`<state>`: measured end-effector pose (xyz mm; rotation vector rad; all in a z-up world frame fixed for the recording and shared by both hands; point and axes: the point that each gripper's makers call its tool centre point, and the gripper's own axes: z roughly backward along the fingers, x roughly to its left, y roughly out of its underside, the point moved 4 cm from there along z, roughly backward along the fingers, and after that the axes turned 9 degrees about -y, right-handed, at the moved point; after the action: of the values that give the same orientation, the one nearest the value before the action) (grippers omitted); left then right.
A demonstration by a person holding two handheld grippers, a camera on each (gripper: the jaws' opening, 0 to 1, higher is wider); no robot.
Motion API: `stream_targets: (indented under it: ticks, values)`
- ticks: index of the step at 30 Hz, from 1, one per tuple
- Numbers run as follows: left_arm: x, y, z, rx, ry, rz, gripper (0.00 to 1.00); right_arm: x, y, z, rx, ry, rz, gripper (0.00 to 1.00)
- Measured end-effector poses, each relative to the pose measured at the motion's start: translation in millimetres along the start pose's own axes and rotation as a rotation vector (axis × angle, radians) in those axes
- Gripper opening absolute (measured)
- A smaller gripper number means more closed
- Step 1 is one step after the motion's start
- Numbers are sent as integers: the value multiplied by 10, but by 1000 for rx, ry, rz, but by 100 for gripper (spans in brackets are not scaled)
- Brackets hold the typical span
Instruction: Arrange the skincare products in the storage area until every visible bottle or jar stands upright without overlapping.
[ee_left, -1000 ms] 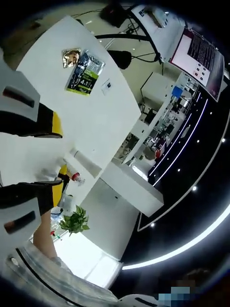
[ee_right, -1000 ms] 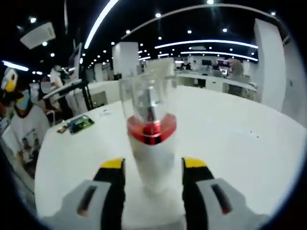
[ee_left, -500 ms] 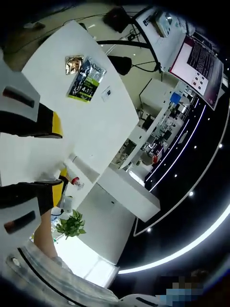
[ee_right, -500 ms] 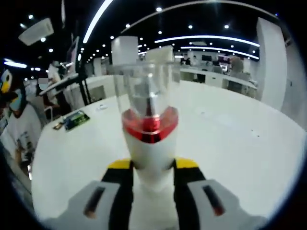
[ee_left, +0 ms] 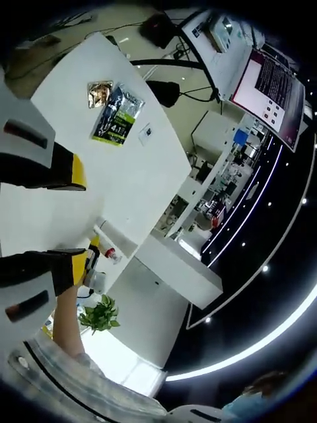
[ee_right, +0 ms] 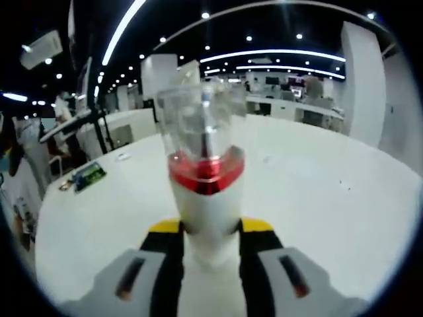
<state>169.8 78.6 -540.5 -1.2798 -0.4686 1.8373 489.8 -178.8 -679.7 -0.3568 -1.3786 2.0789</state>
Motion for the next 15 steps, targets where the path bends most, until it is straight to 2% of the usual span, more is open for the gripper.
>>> stream_targets:
  ticks: [13, 15]
  values:
    - [41, -4, 12, 0, -21, -2, 36, -65, -55, -95, -35, 38, -42, 31]
    - [40, 3, 2, 4, -20, -2, 36, -54, -54, -76, -46, 32, -95, 34]
